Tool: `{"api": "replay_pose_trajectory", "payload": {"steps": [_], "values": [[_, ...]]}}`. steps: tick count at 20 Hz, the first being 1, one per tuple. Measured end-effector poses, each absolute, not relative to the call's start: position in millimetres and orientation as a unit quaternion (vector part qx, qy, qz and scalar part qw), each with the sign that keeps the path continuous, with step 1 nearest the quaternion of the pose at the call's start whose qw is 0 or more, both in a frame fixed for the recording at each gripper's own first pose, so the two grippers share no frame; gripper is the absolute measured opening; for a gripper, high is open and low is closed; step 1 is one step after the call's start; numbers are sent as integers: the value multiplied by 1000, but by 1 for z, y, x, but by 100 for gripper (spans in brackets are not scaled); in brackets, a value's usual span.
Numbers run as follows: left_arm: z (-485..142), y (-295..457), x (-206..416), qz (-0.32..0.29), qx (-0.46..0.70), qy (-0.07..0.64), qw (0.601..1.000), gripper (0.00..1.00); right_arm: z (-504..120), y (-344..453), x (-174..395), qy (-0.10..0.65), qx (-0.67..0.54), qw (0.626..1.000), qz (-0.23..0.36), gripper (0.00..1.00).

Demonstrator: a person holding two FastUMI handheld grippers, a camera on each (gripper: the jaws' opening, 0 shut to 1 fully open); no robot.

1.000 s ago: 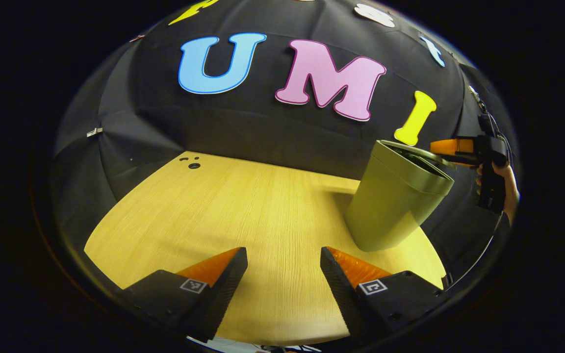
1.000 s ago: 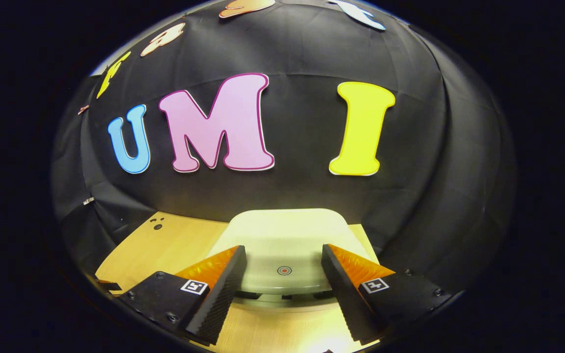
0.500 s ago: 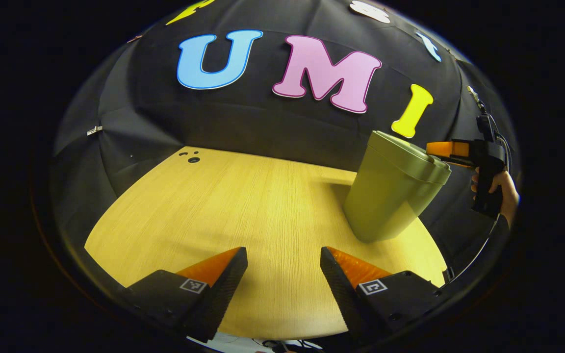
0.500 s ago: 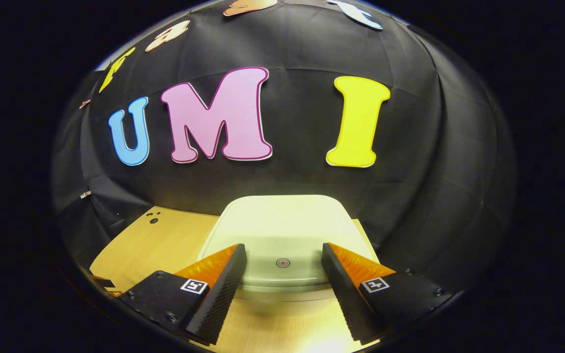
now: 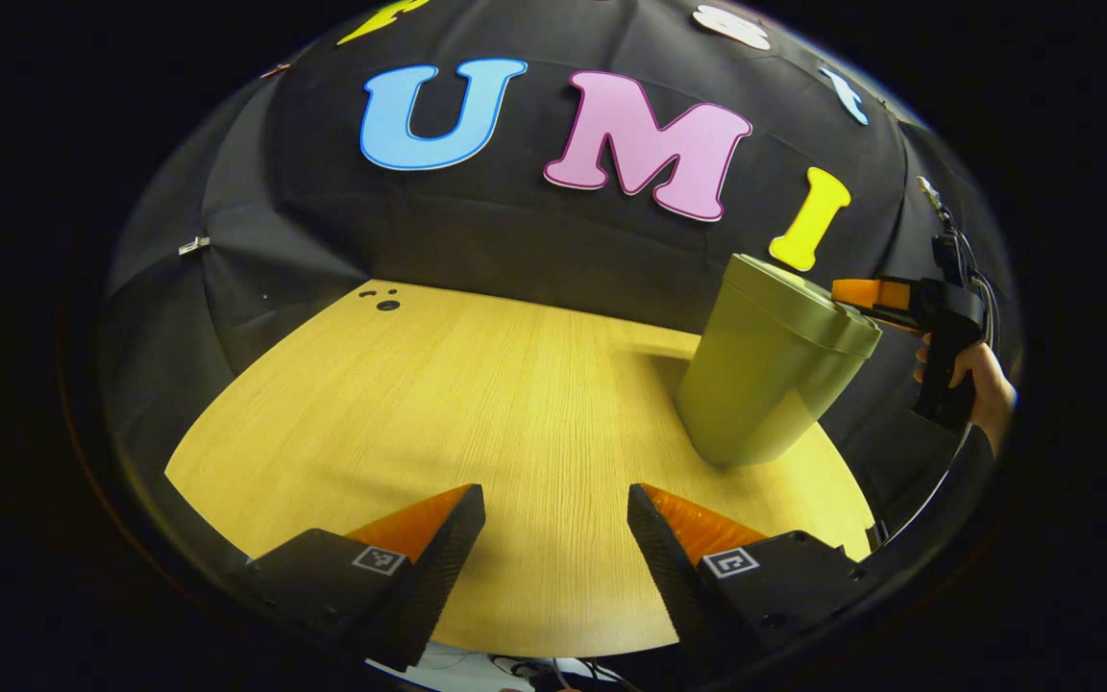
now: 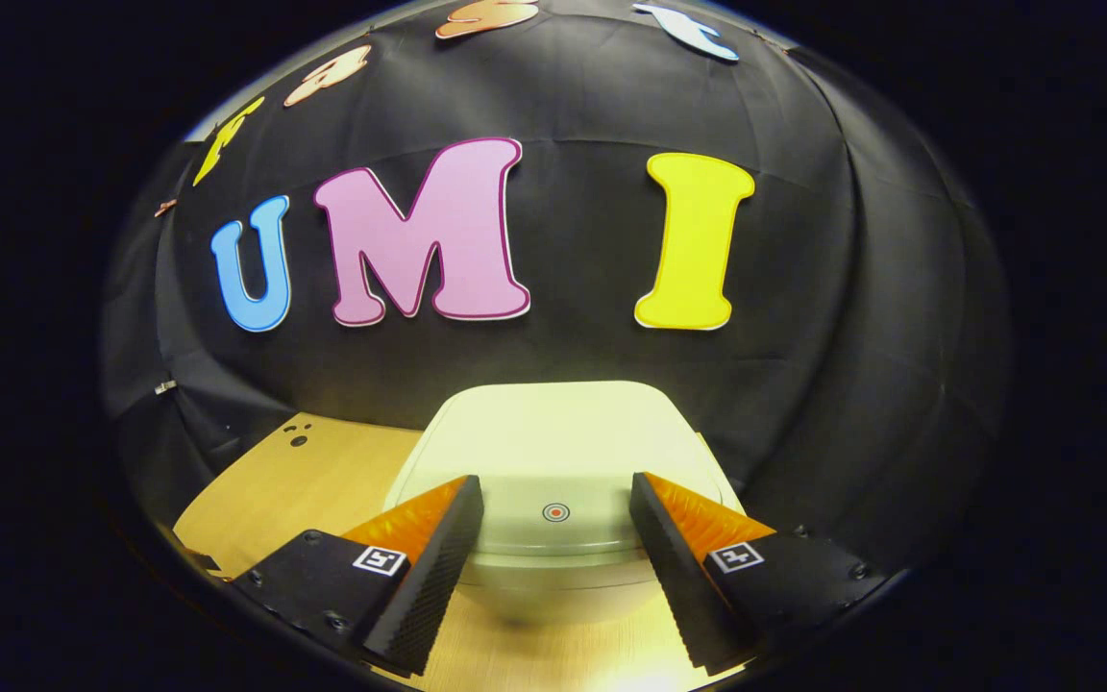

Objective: Press the lid of the desktop garbage bin to open it, pick up the crumpled paper on the desktop and throw it into the bin, then pick up the pop can on the desktop and drop it into the bin, and finally close the garbage bin lid.

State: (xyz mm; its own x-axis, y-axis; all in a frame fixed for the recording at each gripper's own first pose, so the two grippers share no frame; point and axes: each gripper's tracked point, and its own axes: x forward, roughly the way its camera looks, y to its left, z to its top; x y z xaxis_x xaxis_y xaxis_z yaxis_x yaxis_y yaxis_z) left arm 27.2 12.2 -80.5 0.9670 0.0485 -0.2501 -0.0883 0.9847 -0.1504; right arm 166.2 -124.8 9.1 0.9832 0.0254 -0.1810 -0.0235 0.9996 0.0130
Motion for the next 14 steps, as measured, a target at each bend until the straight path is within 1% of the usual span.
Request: {"api": "replay_pose_trajectory", "payload": {"steps": [2, 6, 10, 14], "values": [[-71, 15, 26, 33, -79, 110, 990, 96, 11, -129, 160, 94, 3, 996, -2, 97], [-43, 20, 28, 28, -68, 77, 994, 96, 41, -122, 143, 51, -16, 998, -15, 97], [-12, 25, 29, 25, -57, 32, 998, 96, 65, -89, 107, 3, -9, 1000, -4, 97], [10, 35, 16, 52, -56, -14, 997, 96, 50, -43, 67, -12, -16, 1000, 23, 97]]}}
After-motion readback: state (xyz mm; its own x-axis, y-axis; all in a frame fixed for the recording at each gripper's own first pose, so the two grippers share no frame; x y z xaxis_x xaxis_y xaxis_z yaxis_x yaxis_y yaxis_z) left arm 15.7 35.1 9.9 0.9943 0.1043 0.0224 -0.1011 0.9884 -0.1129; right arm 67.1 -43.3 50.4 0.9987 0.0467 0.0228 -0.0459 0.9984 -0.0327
